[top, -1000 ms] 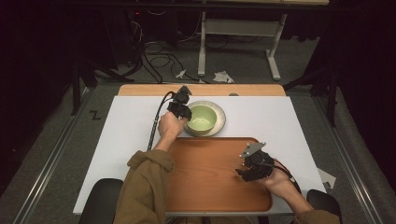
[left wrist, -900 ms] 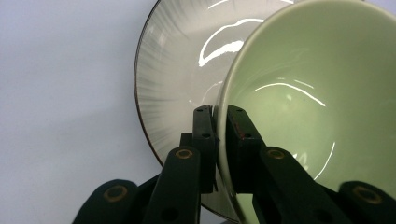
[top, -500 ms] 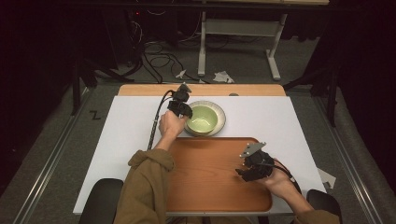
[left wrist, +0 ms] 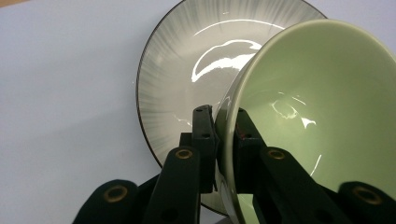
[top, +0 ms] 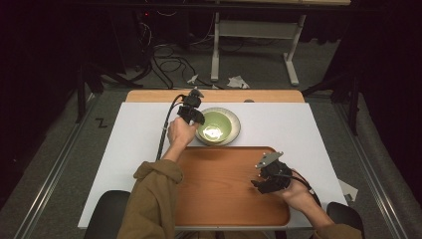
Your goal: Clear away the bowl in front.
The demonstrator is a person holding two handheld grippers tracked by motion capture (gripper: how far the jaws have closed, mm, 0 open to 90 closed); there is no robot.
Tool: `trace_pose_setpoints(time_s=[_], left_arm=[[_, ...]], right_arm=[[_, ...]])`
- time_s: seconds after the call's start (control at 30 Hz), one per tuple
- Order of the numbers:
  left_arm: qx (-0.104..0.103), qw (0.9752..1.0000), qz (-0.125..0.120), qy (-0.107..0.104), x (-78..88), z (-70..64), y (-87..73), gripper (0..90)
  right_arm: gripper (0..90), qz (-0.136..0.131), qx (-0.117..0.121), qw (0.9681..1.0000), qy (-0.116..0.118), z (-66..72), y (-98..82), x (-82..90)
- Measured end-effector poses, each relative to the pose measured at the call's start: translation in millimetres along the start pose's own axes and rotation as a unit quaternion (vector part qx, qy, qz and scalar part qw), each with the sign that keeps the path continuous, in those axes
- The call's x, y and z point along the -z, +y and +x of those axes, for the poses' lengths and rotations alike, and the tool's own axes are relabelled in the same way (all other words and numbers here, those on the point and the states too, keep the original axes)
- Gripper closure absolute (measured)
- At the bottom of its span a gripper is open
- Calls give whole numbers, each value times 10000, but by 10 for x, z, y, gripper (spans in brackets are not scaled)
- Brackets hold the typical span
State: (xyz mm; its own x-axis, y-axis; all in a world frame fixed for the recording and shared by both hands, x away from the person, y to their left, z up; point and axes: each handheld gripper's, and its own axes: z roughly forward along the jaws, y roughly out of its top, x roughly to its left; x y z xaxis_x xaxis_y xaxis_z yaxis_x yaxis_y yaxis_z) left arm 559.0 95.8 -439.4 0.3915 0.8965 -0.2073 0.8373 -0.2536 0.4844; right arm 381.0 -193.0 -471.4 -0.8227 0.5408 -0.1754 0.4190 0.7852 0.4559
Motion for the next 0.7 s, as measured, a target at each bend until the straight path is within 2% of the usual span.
trace_pose_setpoints(time_s=[0.27,0.7], left_arm=[[-159,9997,-188,-50,136,-55,-8,828],[-498,9984,-212,-163,303,-156,-55,827]], right_arm=[[368,-10,-19,10000,-20,-10,-2,5],[368,-7,-62,10000,-34,-41,-12,19]])
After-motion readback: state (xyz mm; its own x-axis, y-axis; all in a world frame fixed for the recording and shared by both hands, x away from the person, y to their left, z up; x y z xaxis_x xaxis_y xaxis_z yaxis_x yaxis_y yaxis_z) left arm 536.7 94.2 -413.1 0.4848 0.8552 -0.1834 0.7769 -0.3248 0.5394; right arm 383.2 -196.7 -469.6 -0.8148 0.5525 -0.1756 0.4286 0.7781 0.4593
